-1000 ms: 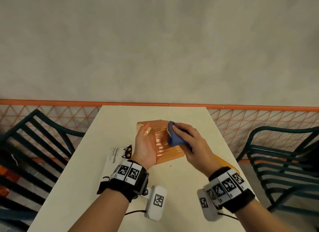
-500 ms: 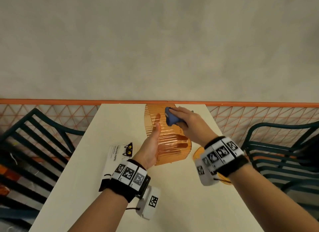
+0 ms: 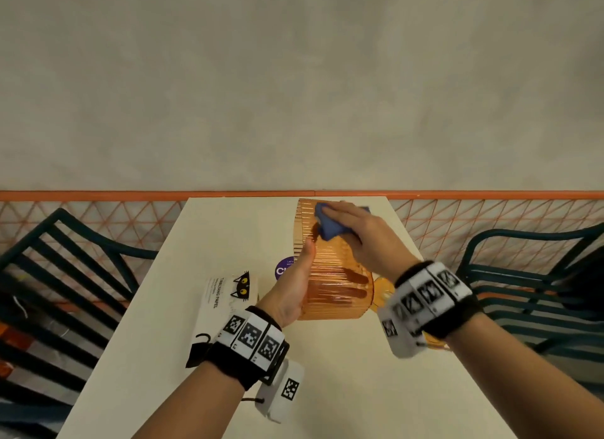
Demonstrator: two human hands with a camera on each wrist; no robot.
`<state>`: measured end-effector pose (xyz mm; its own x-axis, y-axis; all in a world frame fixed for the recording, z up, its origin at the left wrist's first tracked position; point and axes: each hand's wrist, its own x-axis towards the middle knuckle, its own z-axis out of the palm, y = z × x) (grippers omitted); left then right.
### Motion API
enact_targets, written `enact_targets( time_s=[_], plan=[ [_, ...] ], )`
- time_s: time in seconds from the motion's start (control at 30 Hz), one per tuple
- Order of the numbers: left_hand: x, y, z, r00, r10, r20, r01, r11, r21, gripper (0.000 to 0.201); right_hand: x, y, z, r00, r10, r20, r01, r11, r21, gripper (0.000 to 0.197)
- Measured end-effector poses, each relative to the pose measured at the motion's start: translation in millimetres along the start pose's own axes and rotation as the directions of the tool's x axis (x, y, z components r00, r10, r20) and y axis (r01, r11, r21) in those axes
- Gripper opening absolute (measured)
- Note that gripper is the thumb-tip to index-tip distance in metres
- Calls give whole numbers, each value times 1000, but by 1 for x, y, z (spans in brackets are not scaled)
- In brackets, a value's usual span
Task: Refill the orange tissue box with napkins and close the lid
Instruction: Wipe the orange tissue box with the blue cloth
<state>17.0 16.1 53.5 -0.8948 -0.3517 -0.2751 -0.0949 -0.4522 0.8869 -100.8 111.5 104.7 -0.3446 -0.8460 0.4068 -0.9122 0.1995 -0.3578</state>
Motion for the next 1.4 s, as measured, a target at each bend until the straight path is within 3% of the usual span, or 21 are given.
enact_targets(
  time_s=[0.07,0.2,0.33,0.4,0.57,0.63,0.73,0.8,0.87,0.93,1.0,1.03,1.1,1.23,1.33,1.4],
  plan=[
    [2,-4,-4,1000,13,-17,-15,998,-61,53,-30,-14,9,997,-62,51,62,998,4,51],
    [0,-11,-6,1000,-11,2,11,997,78,49,-29,-4,10,993,-52,108,50,999,16,49],
    [-7,-1,2,992,-61,108,44,988,151,46,18,26,-8,994,106,-15,-105,993,52,44],
    [-7,0,1,990,-28,138,12,993,120,41,23,31,-13,993,107,-43,-104,993,57,43],
    [-8,16,-7,971,152,183,-106,966,-238,30,-15,12,2,997,-56,-45,60,994,91,50],
    [-3,20,-13,980,159,122,-112,939,-326,26,-31,8,16,986,-163,-33,163,987,0,49],
    [8,19,-22,1000,18,16,-14,975,-221,65,-45,4,33,941,-330,70,337,927,-164,56],
    [11,17,-20,1000,0,-15,-2,996,-92,70,-48,0,35,923,-362,130,382,903,-195,62],
    [6,17,-12,998,42,-46,-42,999,-3,51,-41,-1,29,945,-314,92,325,936,-138,58],
    [8,10,-8,992,76,-99,-68,994,87,39,-27,0,17,994,-102,41,101,994,34,47],
    [8,7,-5,985,102,-142,-63,964,257,43,-11,11,3,984,148,96,-162,973,166,41],
    [9,4,-6,982,126,-141,-76,946,315,44,-8,16,-1,972,203,116,-222,957,185,40],
    [6,3,-9,979,162,-125,-118,947,299,37,-13,13,-1,983,150,104,-167,969,182,40],
    [0,5,-14,971,220,-91,-194,952,238,33,-48,-13,18,986,-152,61,149,988,49,45],
    [-2,0,-17,971,224,-79,-196,945,263,30,-45,-2,22,994,-105,34,103,993,62,48],
    [-2,-3,-18,982,181,-60,-162,957,242,49,-27,14,18,1000,-4,11,2,995,102,49]
  ],
)
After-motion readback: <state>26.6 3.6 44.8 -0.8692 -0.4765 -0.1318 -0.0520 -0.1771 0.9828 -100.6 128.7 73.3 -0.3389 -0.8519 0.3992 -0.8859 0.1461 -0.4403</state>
